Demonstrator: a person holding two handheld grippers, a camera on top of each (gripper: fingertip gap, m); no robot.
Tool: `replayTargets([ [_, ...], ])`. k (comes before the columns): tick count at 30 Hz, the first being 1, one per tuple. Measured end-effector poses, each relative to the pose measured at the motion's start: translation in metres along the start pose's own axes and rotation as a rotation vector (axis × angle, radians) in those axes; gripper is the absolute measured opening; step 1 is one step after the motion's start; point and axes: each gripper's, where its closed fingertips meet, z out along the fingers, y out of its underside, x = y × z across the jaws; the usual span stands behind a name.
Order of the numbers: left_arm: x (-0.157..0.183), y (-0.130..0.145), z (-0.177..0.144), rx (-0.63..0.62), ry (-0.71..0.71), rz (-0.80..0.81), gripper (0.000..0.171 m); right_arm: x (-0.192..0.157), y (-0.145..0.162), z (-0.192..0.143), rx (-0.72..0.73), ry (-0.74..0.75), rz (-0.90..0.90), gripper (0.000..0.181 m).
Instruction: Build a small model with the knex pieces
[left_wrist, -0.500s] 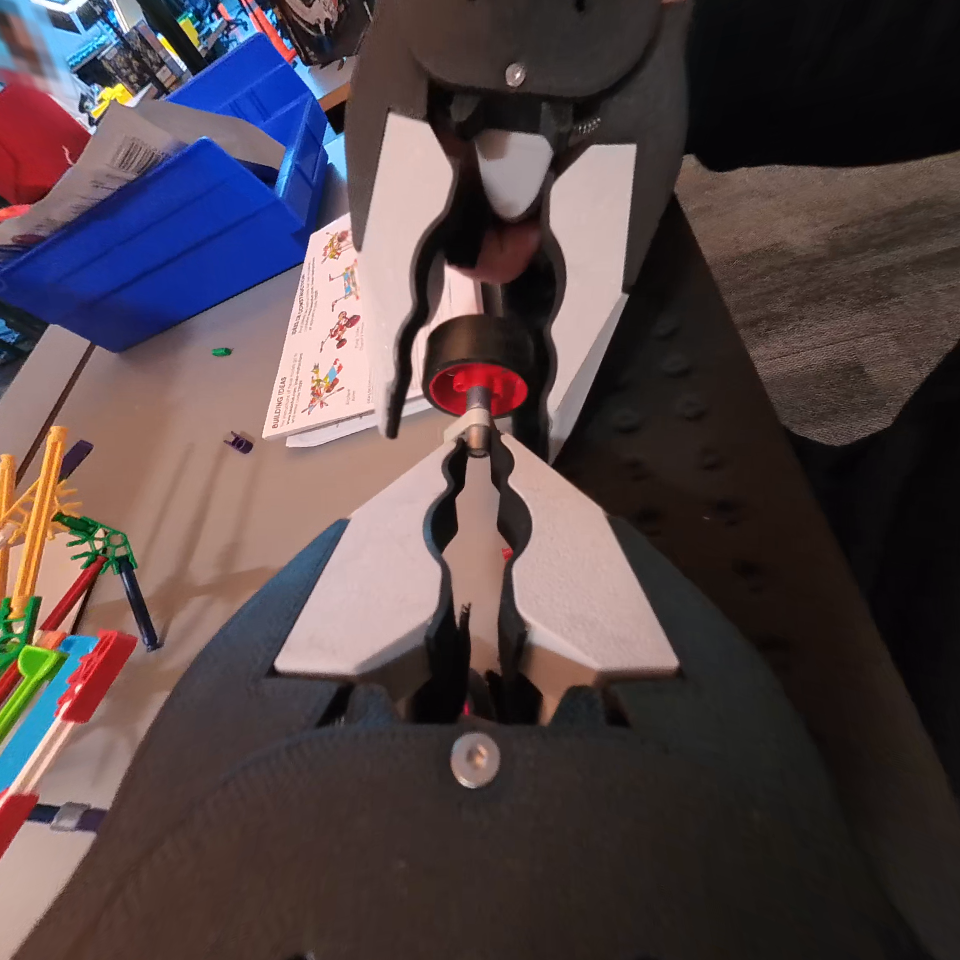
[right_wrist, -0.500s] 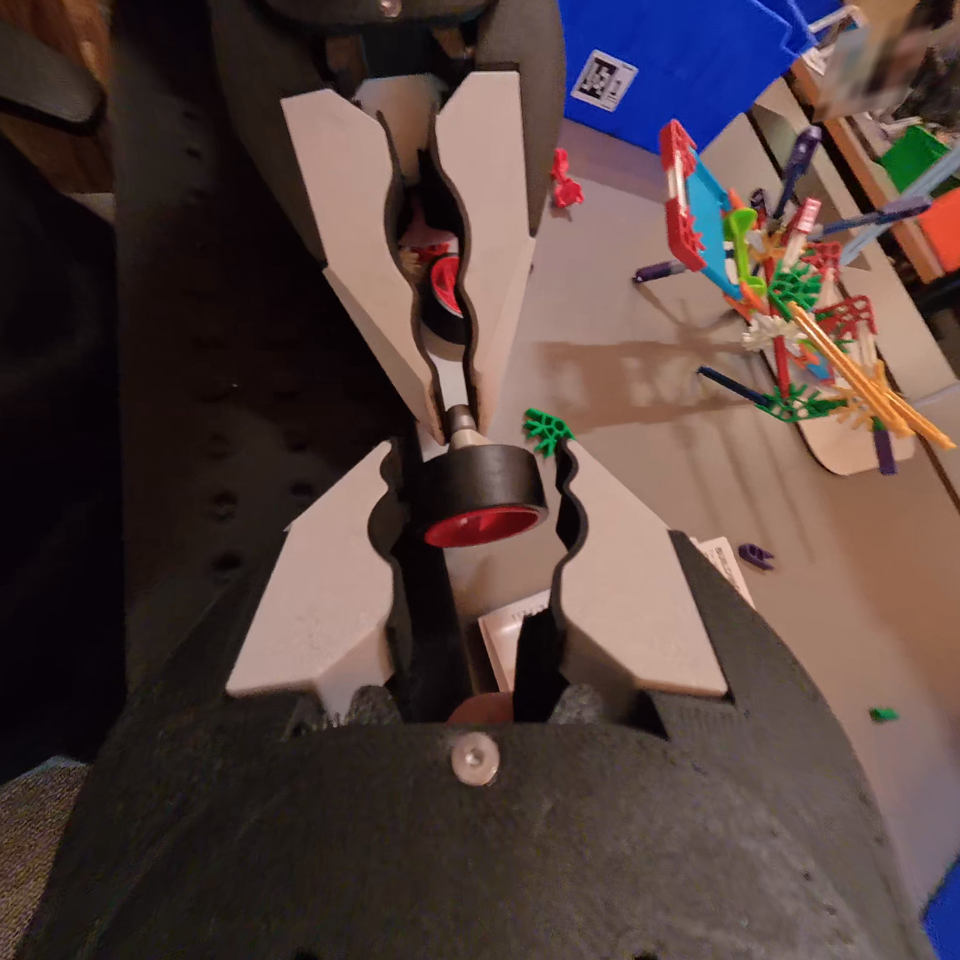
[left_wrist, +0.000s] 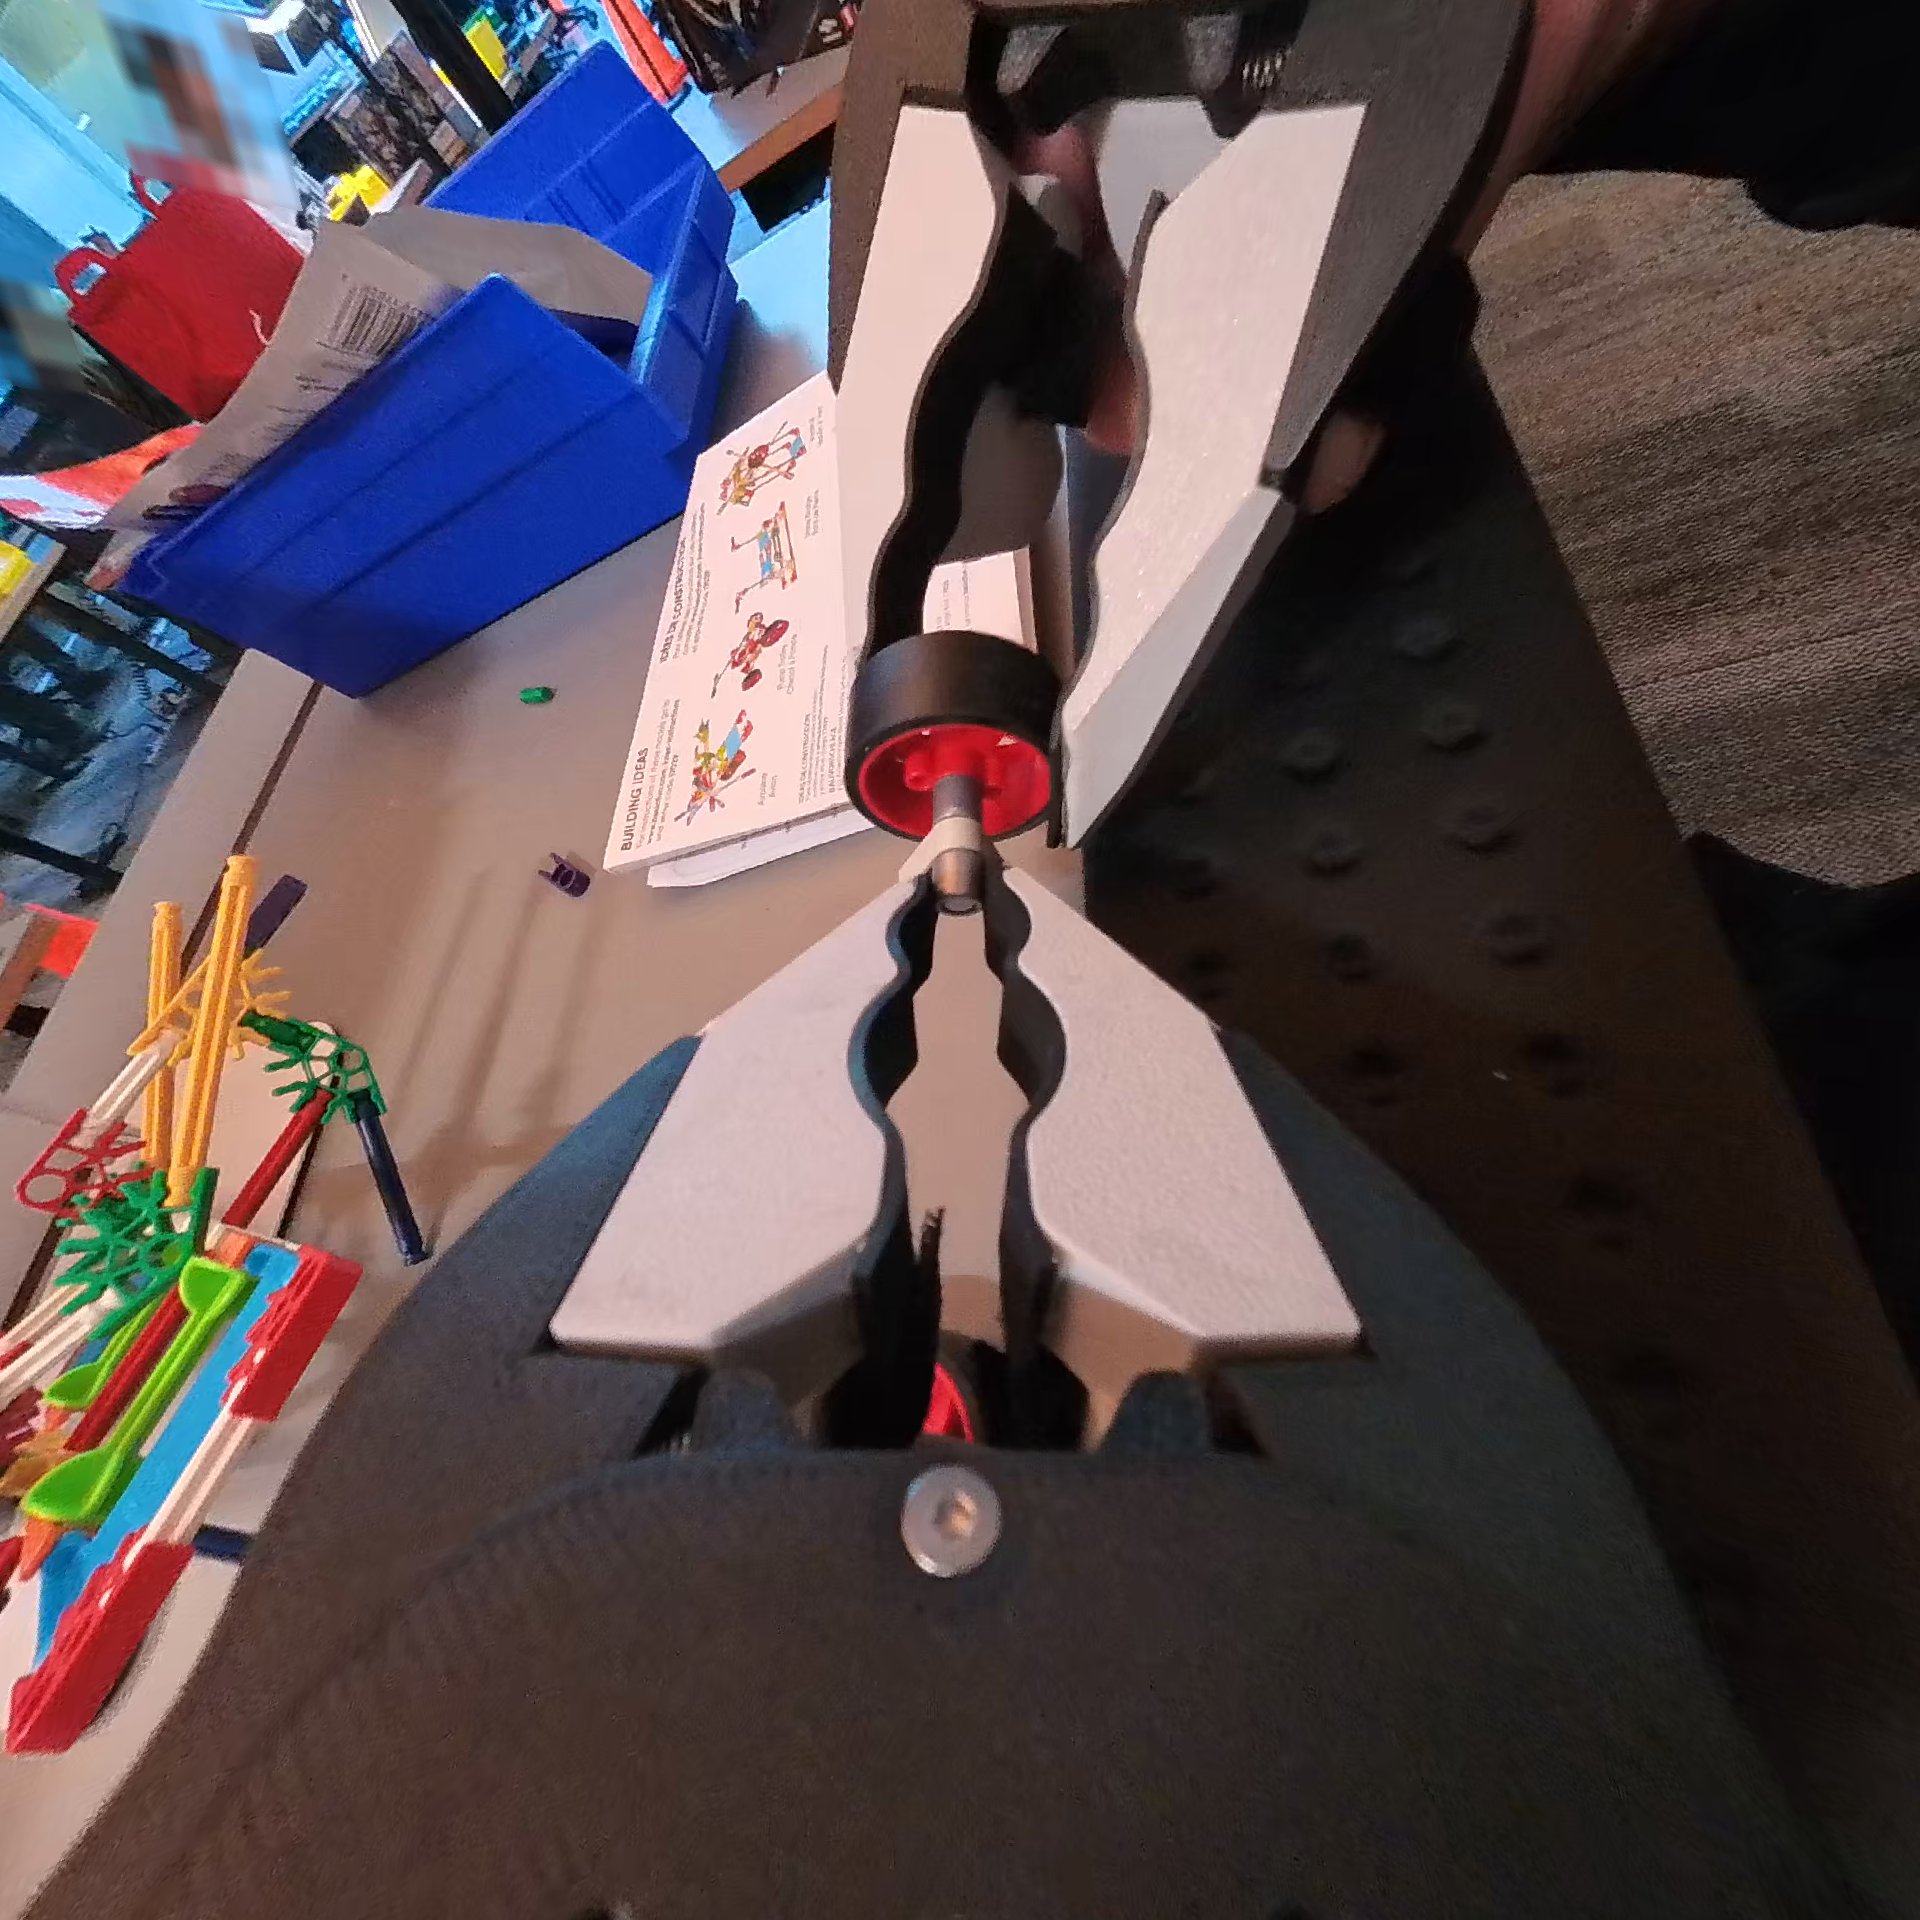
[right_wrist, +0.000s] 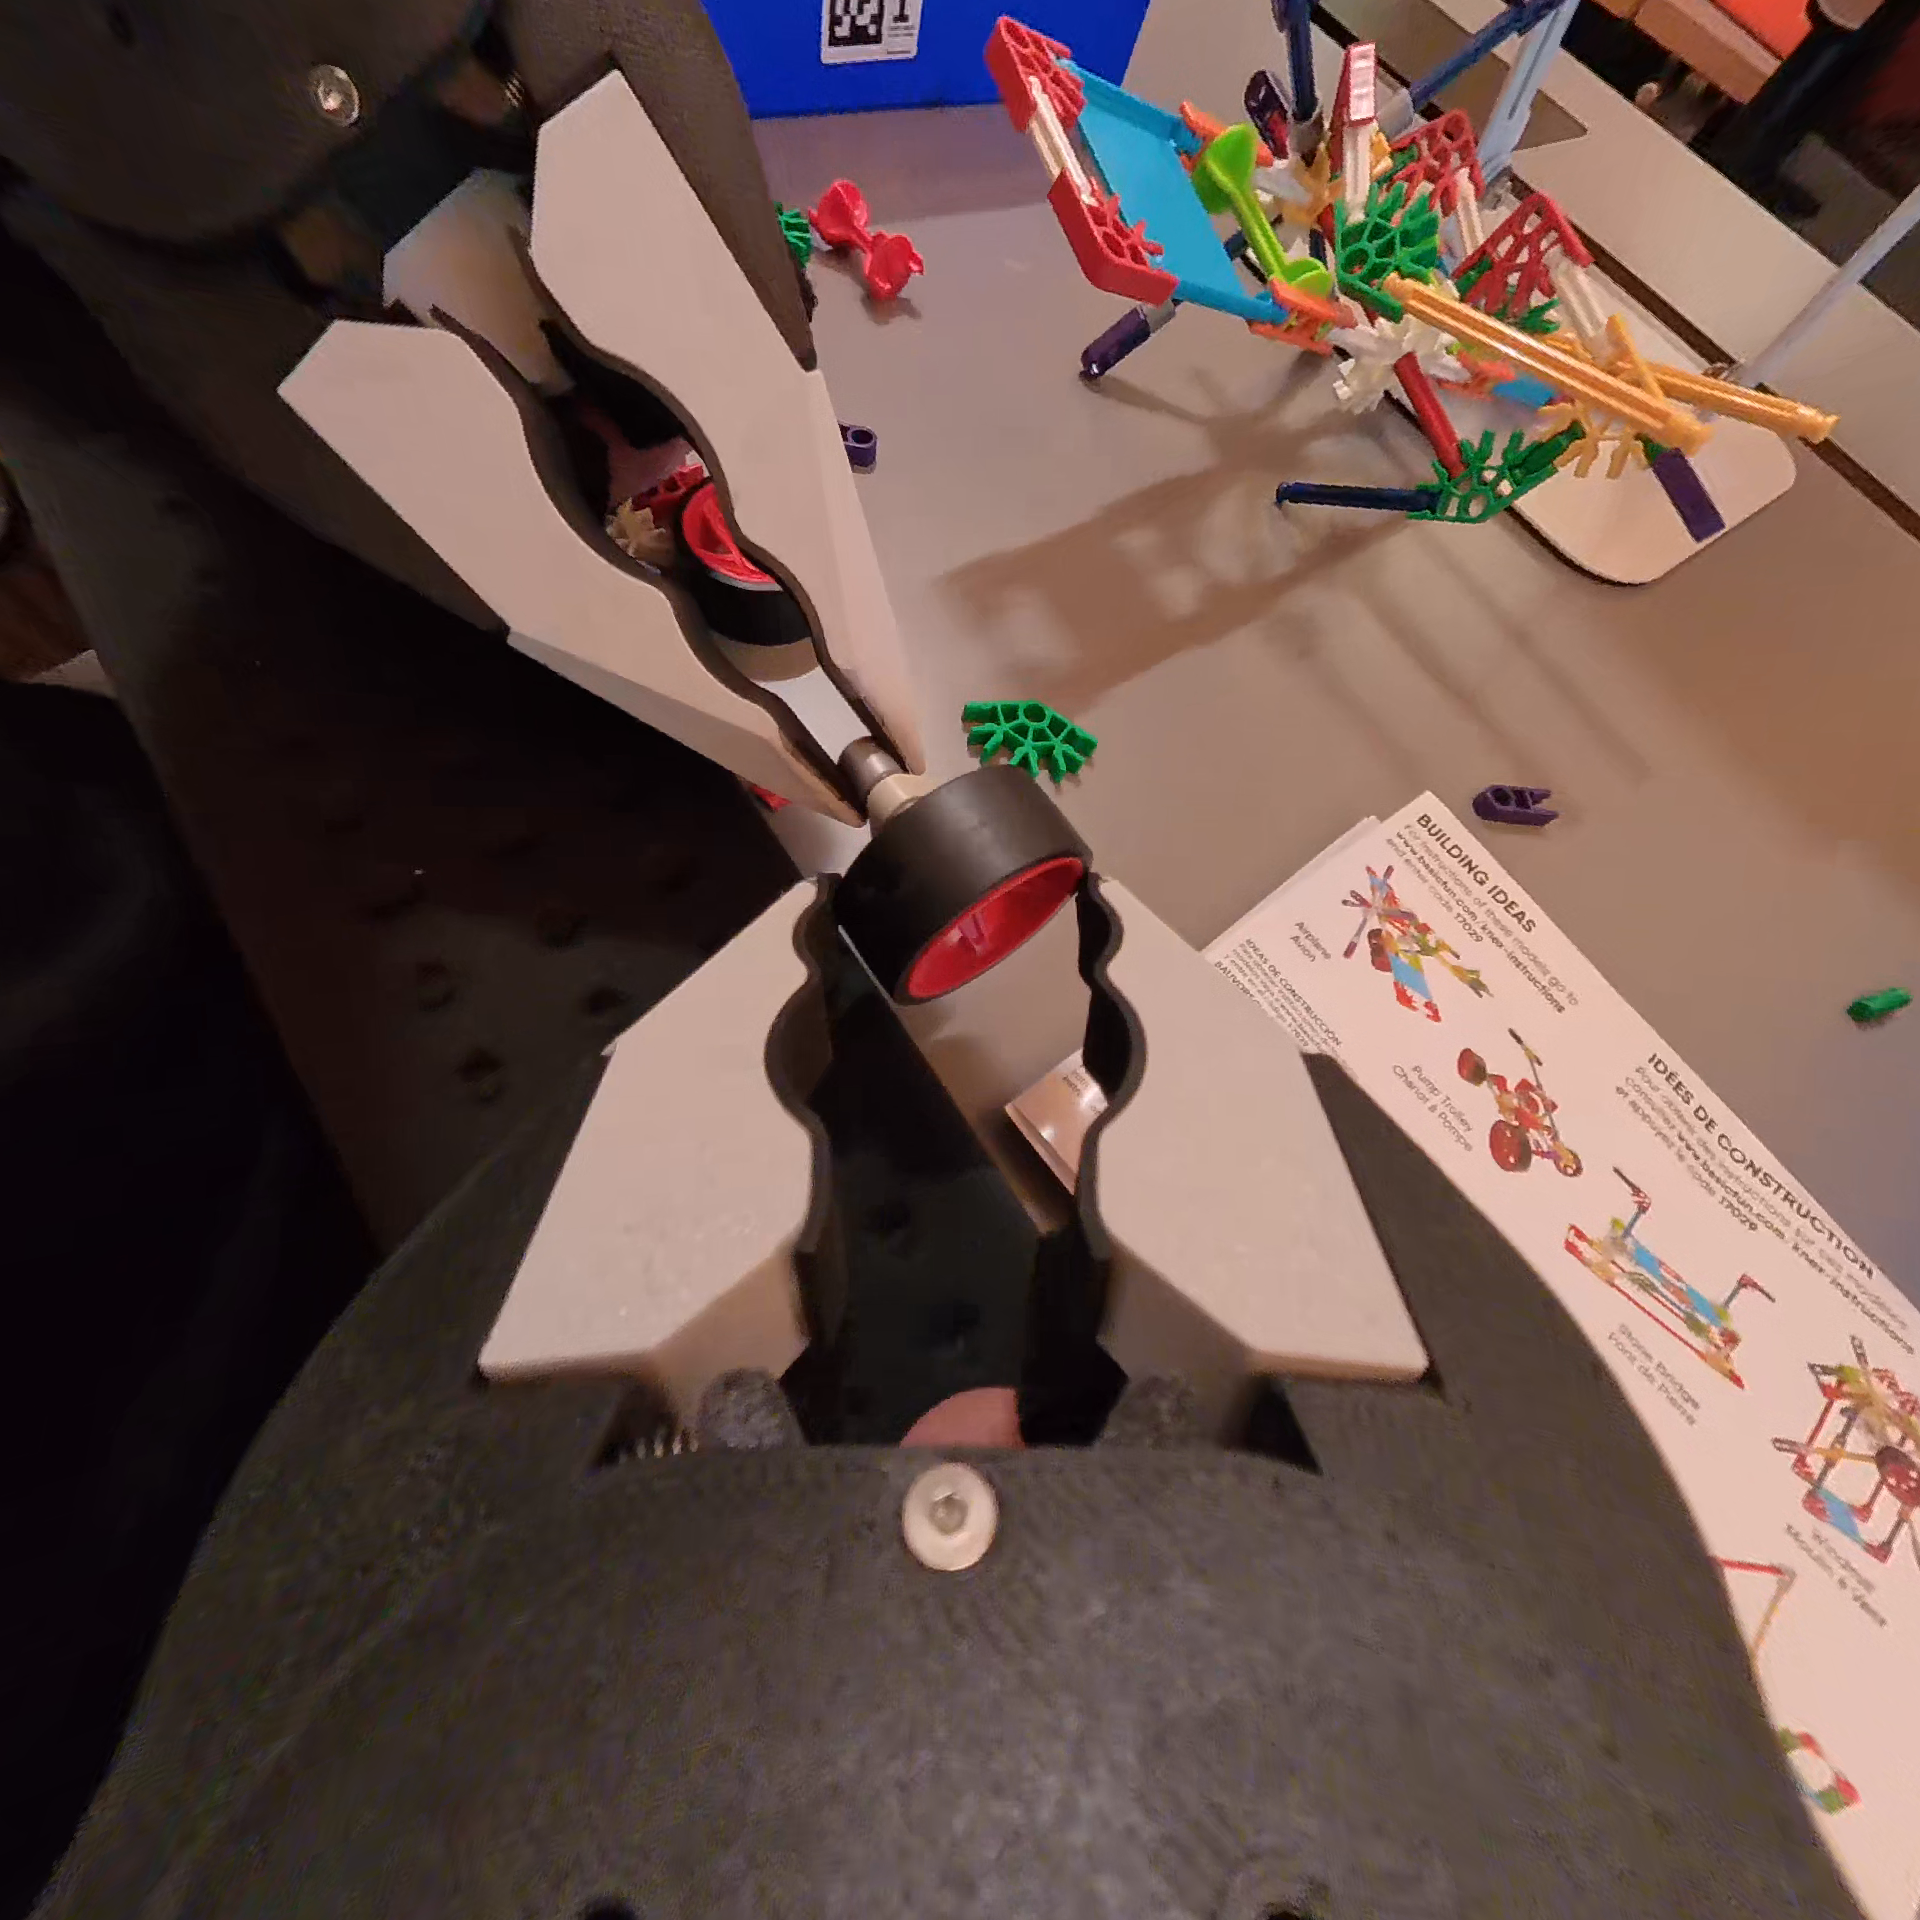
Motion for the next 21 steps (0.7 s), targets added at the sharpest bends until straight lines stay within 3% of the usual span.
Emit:
replayTargets([
  [9, -0.01, -0.001, -0.003, -0.003, -0.086, 0.059, 0.007, 0.006, -0.008, 0.003, 0.029, 0.009, 0.058, 0.043],
  [15, -0.024, -0.012, -0.012, 0.046, -0.174, 0.104, 0.007, 0.012, -0.024, -0.001, 0.131, -0.054, 0.139, 0.041],
  [16, -0.027, -0.016, -0.014, 0.06, -0.188, 0.101, 0.007, 0.012, -0.029, -0.003, 0.159, -0.074, 0.16, 0.019],
  [21, -0.037, -0.025, -0.022, 0.107, -0.195, 0.031, 0.007, 0.016, -0.044, -0.006, 0.26, -0.153, 0.25, 0.017],
])
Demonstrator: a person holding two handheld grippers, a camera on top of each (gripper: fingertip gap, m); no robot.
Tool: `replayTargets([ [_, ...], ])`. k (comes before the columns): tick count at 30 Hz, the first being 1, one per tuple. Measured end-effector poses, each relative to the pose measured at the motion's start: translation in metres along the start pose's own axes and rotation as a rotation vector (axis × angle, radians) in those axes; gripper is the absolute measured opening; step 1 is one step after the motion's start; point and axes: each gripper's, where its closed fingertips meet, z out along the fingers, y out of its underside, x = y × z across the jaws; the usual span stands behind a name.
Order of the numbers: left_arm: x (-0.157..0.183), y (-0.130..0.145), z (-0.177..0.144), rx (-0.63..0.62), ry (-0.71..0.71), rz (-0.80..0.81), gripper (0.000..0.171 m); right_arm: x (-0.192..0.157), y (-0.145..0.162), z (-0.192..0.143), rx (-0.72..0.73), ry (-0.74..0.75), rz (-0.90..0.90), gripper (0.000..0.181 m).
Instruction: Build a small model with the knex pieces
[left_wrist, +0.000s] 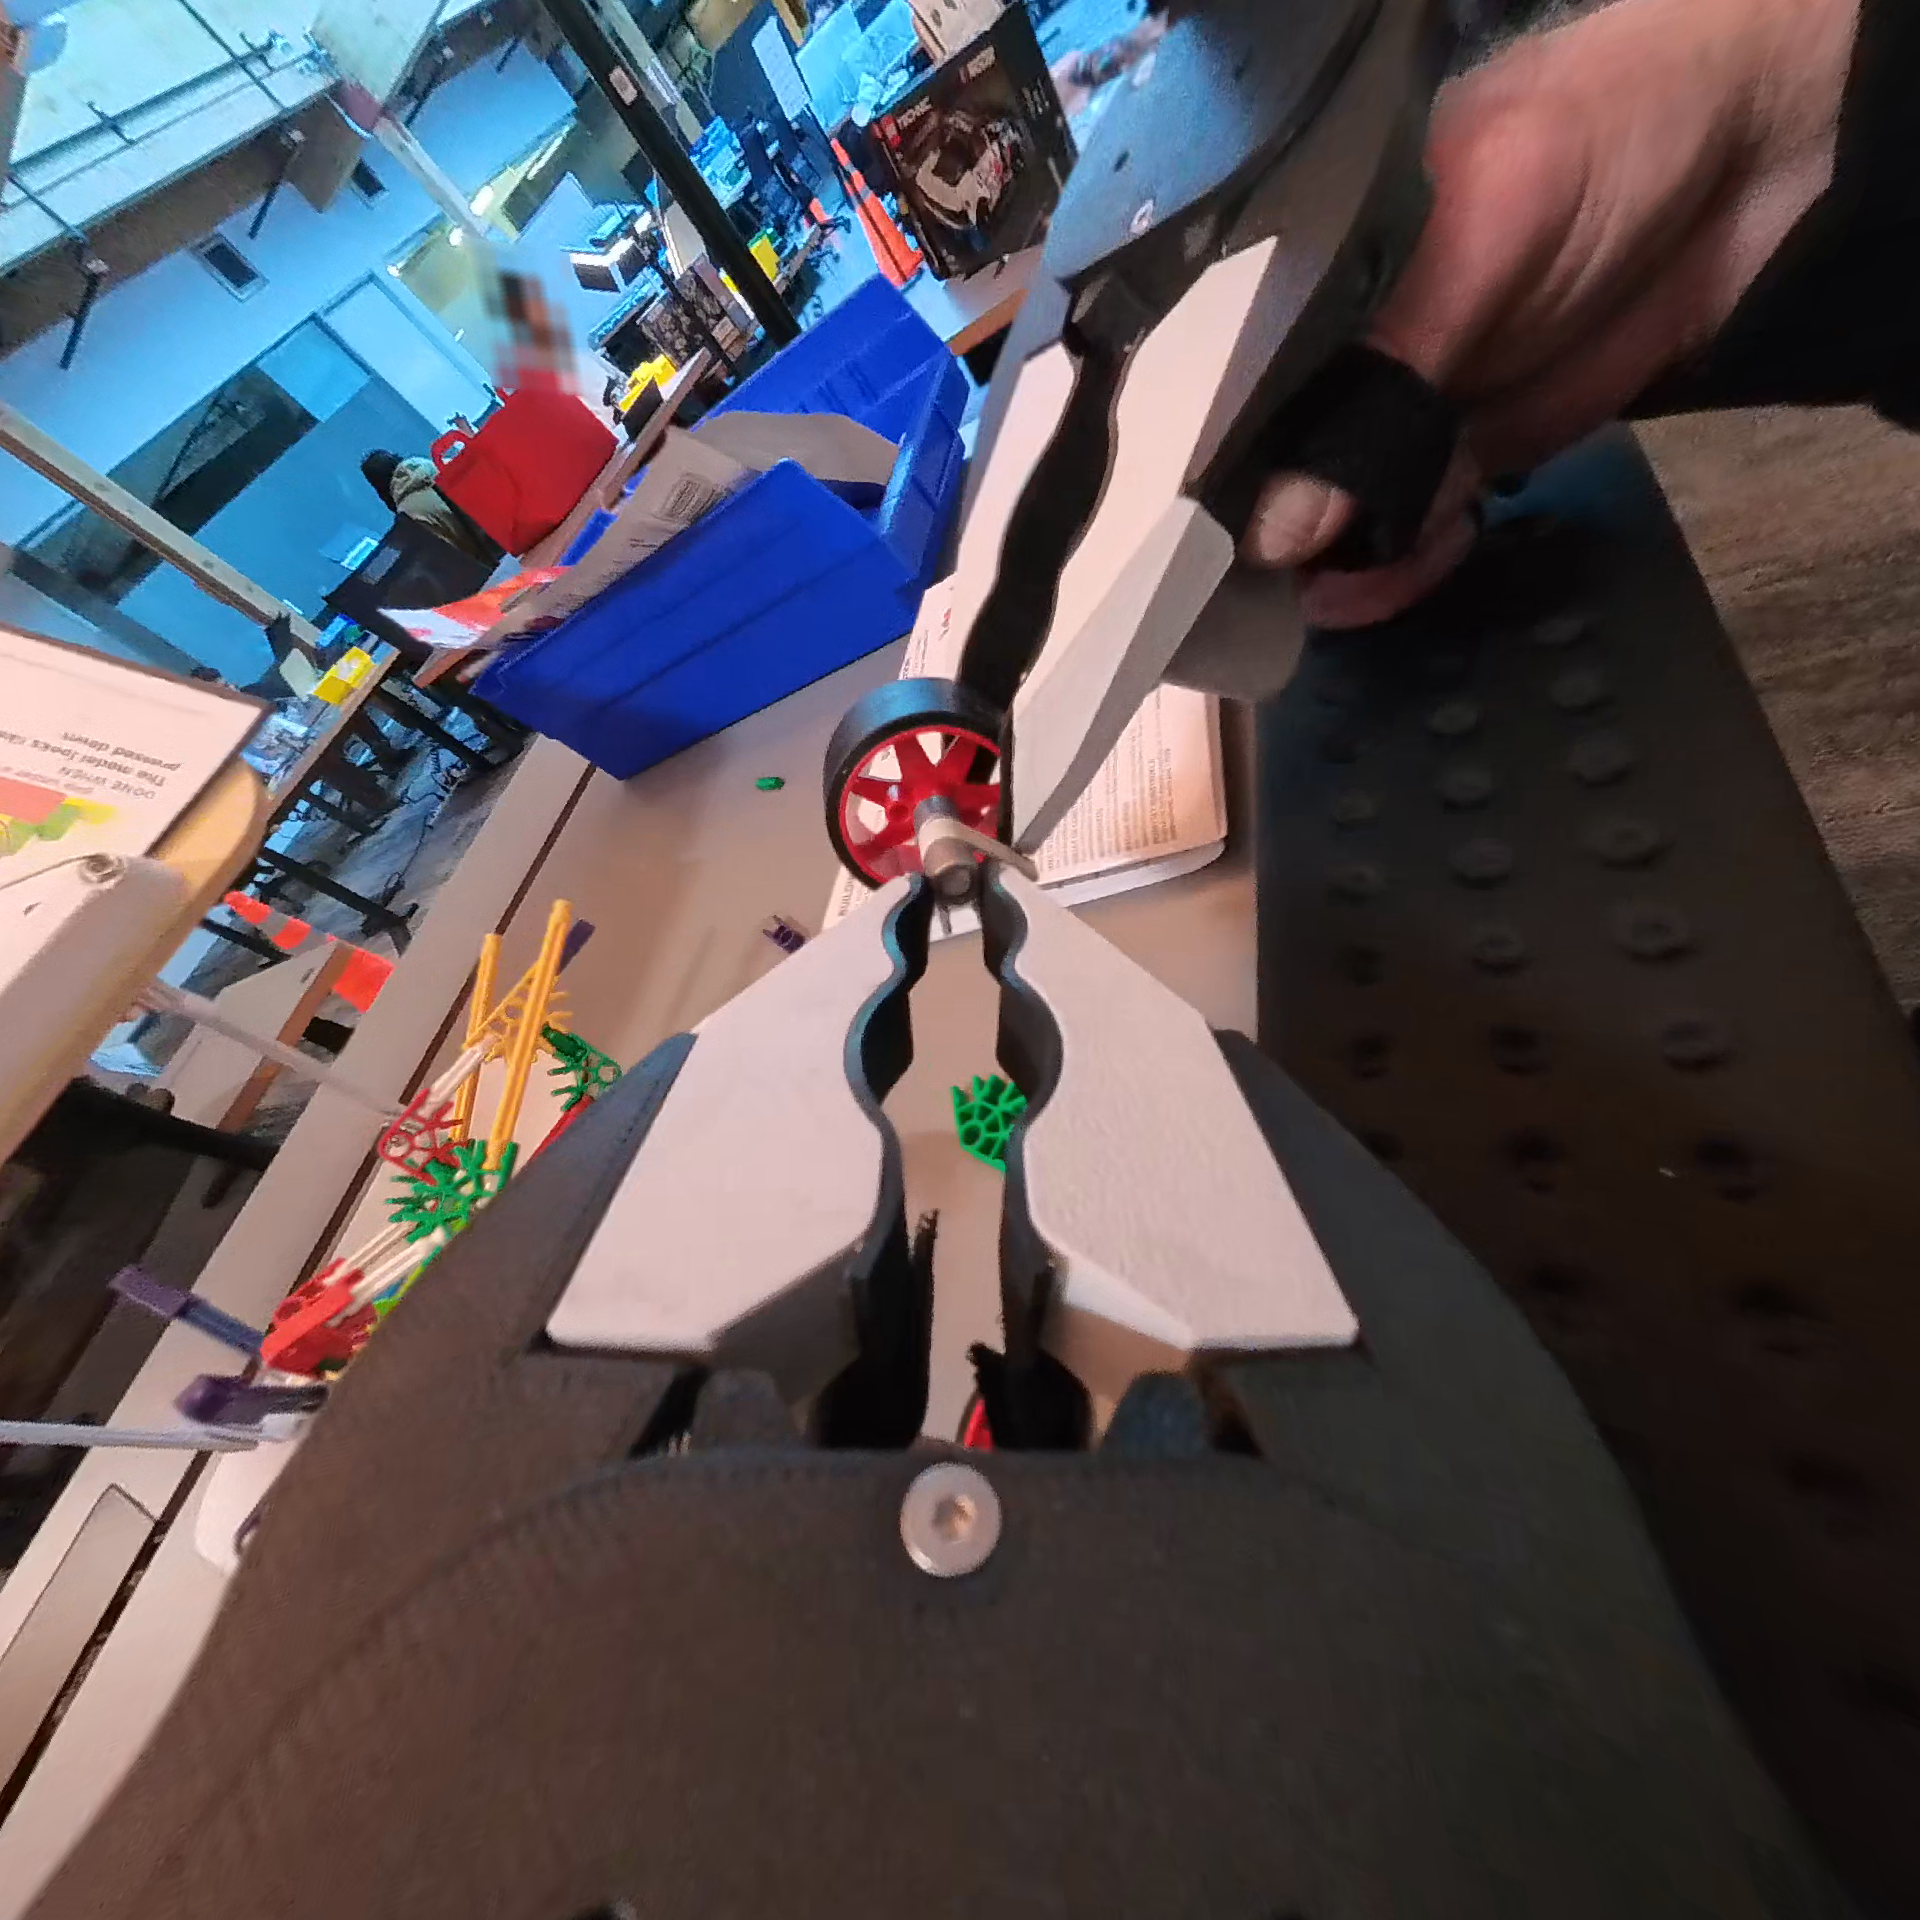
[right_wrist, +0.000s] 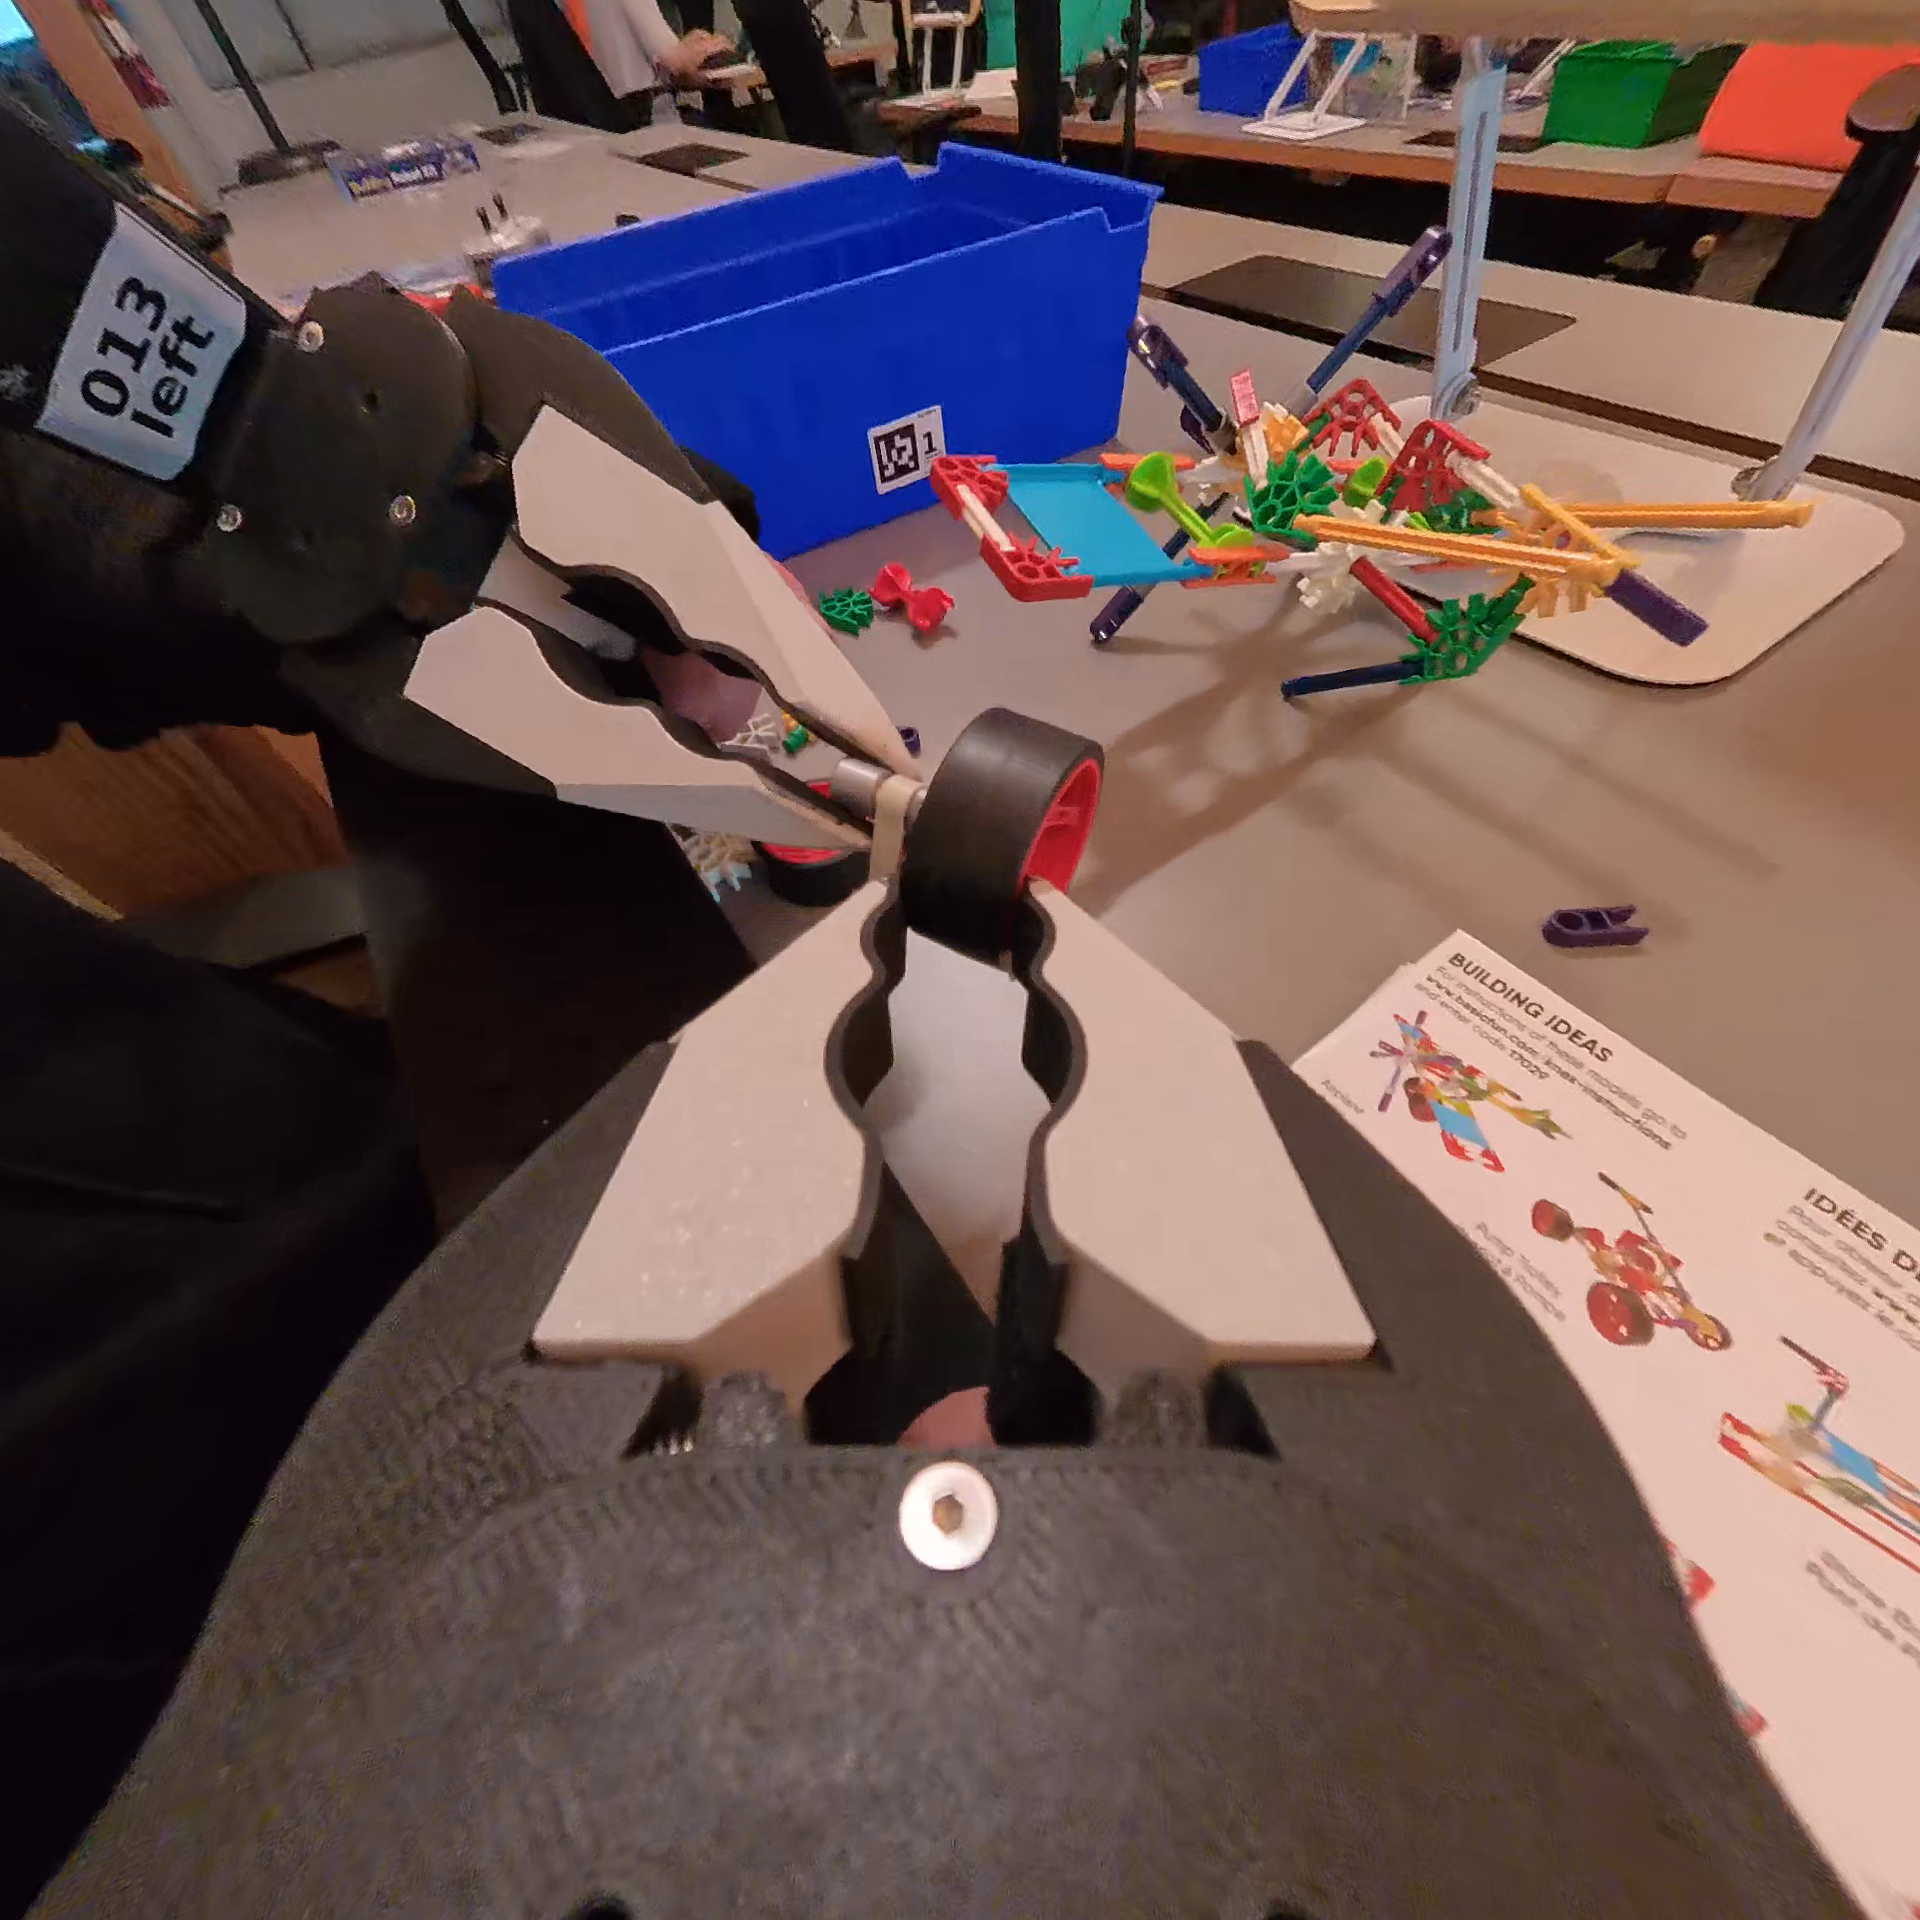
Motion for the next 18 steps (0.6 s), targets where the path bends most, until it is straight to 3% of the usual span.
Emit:
replayTargets([
  [11, -0.011, -0.008, -0.008, 0.056, -0.037, 0.007, 0.013, 0.003, -0.007, 0.001, 0.034, -0.1, 0.135, 0.016],
  [18, -0.013, -0.011, -0.008, 0.08, -0.039, -0.009, 0.006, -0.003, -0.013, 0.0, 0.07, -0.184, 0.212, 0.016],
])
